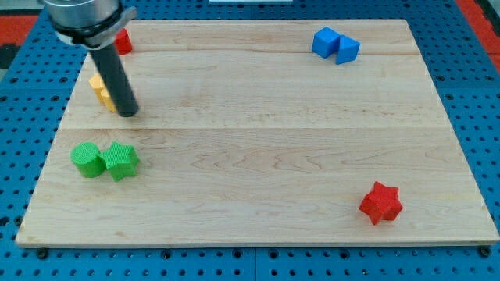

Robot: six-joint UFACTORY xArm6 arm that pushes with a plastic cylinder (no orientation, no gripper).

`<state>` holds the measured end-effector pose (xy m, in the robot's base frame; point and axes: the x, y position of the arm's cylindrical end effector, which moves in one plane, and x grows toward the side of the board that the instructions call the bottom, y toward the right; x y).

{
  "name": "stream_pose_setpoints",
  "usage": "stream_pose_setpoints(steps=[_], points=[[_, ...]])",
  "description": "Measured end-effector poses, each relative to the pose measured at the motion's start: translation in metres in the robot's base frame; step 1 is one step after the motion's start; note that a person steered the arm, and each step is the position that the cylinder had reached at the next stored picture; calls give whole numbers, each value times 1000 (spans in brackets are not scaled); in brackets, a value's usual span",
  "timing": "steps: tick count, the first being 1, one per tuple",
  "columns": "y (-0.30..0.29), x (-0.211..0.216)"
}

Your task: Move the red circle above the yellow blocks

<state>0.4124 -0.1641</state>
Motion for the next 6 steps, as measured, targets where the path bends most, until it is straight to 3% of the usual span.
stream_pose_setpoints(steps=[1, 2, 3, 5, 6], points=[[45, -63], [46, -157], [32, -220], [-78, -218], [-71, -175]])
